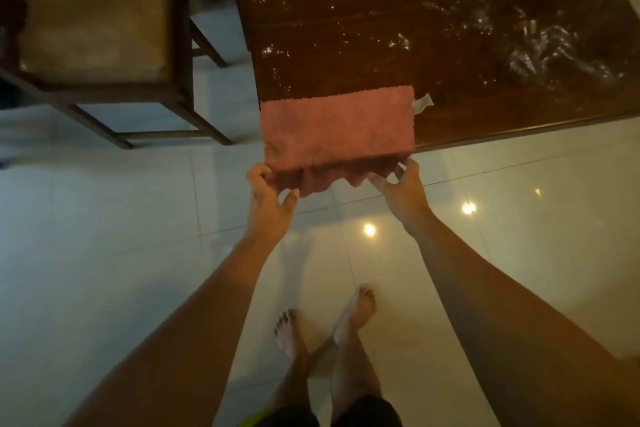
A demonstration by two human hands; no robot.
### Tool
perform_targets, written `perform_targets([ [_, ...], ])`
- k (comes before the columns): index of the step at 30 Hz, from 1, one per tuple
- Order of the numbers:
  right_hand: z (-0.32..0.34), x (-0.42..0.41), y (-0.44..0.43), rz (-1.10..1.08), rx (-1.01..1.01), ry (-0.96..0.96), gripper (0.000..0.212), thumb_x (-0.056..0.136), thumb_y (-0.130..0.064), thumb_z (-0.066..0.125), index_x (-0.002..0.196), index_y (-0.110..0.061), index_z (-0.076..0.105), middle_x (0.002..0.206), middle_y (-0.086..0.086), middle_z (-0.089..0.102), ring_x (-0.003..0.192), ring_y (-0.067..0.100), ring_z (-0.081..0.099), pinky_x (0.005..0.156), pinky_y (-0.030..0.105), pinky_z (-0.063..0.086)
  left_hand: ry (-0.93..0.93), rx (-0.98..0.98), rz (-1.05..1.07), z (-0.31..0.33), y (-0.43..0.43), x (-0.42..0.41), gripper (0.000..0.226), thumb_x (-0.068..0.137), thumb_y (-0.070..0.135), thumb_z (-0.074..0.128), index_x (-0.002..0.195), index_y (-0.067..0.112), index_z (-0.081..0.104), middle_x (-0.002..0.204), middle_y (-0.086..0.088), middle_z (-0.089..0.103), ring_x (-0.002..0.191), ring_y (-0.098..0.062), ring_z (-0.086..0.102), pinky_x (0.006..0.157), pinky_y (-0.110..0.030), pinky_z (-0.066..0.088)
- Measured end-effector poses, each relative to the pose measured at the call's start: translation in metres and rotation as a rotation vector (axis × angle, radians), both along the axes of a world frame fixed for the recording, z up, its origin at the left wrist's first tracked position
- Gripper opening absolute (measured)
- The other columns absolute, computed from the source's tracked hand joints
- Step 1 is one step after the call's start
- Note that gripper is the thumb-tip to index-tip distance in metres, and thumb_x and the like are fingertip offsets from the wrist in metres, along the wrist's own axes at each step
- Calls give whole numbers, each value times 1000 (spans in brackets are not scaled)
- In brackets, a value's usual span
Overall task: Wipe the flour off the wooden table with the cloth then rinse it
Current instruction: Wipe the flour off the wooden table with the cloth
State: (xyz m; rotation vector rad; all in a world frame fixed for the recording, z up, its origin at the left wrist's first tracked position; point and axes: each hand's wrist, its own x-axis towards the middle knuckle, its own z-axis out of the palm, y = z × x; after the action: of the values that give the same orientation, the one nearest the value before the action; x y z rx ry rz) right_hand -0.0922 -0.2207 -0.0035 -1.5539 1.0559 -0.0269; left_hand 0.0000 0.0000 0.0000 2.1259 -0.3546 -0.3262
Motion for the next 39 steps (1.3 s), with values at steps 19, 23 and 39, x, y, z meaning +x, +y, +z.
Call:
perform_targets([
  [19,-26,-49,48,-68,-68,-84,25,92,-17,69,112,-23,54,102,1,68,95,16,67,78,29,50,79,-26,143,-20,30,-54,61,95,13,62,109,61,28,111,-9,56,104,-21,57,88,-47,53],
  [23,-6,-59,54,-59,-2,-213,37,90,-17,72,117,-33,52,104,11,70,93,27,69,73,33,57,137,-65,13,-7,32,-60,51,97,7,58,121,45,33,115,0,56,104,-9,60,91,-30,51],
  [39,80,-20,12,76,-257,-286,27,99,-21,64,124,-26,54,121,-6,62,114,13,60,96,30,55,92,-199,-70,98,-21,5,32,93,13,66,116,32,54,113,9,61,100,-3,63,81,-23,55],
])
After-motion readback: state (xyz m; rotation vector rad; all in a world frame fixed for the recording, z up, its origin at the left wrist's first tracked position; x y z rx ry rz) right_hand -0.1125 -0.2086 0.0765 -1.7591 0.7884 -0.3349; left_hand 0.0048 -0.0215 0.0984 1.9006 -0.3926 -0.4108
